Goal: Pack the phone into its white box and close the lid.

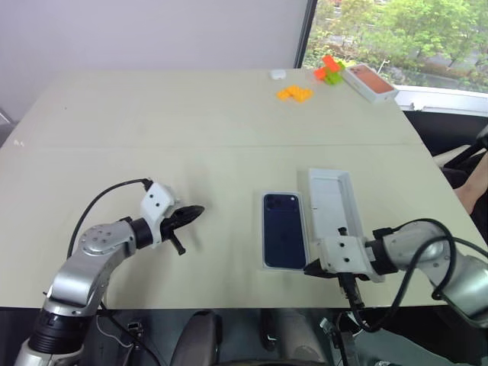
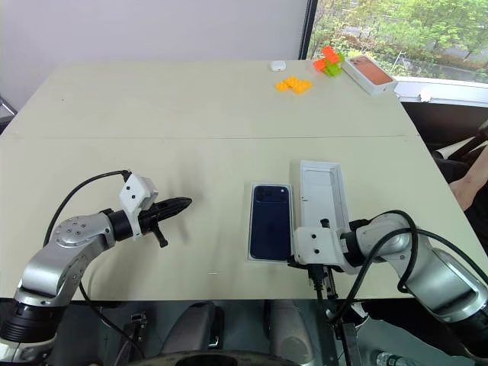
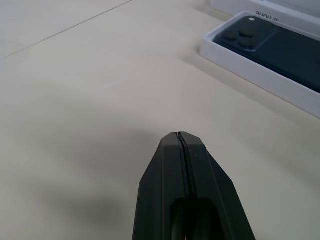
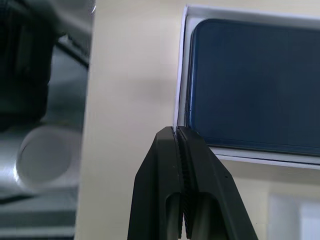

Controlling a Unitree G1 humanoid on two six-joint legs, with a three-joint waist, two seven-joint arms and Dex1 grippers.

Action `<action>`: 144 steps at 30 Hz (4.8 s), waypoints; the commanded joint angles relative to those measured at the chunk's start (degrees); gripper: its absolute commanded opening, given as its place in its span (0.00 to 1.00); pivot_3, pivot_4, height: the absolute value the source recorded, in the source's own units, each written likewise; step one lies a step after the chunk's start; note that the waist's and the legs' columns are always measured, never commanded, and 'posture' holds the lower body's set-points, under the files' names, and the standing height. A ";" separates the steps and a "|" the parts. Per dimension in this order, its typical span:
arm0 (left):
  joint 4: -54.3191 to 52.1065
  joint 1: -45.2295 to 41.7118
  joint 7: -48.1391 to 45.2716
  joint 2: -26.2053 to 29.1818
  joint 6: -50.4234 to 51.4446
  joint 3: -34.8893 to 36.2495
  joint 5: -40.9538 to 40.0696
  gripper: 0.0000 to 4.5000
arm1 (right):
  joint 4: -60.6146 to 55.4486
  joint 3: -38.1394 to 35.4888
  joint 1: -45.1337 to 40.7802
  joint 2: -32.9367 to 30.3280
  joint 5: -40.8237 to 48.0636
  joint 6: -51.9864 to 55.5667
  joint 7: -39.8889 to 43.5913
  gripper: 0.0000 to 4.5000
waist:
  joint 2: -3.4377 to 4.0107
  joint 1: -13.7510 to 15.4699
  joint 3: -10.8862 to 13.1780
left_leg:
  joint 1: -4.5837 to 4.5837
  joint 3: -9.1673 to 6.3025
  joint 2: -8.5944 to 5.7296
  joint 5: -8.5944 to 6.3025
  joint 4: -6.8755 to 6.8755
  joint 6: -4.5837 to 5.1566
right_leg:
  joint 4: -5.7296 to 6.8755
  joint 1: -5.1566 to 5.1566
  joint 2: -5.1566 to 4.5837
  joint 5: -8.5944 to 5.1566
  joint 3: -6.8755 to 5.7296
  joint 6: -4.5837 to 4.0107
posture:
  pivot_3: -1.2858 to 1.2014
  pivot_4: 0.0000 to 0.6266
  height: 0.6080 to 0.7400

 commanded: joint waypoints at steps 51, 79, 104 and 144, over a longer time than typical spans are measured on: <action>-5.01 -4.58 -0.29 -3.52 1.71 -3.51 -2.48 0.00 | 14.95 -16.79 -33.01 26.05 21.10 65.74 -51.71 0.54 | 0.04 -0.07 -0.04 | -0.22 0.01 -0.15 0.00 0.02 0.00 | 0.03 -0.17 -0.16 0.05 0.06 -0.04 | 0.52 0.24 1.00; -7.03 -3.82 -2.26 -2.58 1.05 -3.53 -3.74 0.00 | 30.45 -18.74 -31.68 26.55 81.88 61.64 -113.39 0.54 | 0.05 -0.12 -0.04 | -0.21 0.02 -0.01 0.00 0.01 0.01 | 0.01 -0.15 -0.02 0.04 0.07 -0.03 | 0.52 0.24 1.00; -6.87 -4.09 -2.08 -2.75 1.43 -3.24 -5.05 0.00 | 27.05 -0.52 -29.05 12.34 101.20 41.56 -121.76 0.54 | 0.05 -0.11 -0.03 | -0.25 0.03 0.10 0.00 -0.02 0.02 | -0.08 -0.17 0.08 0.02 0.08 -0.02 | 0.52 0.24 1.00; -7.40 -3.13 -5.57 0.00 2.69 -2.31 -9.41 0.00 | 27.30 -1.77 -29.65 11.54 101.20 37.86 -120.79 0.26 | 0.05 -0.10 -0.03 | -0.30 0.04 0.16 -0.01 -0.08 0.02 | -0.19 -0.21 0.08 0.01 0.09 -0.03 | 0.52 0.24 1.00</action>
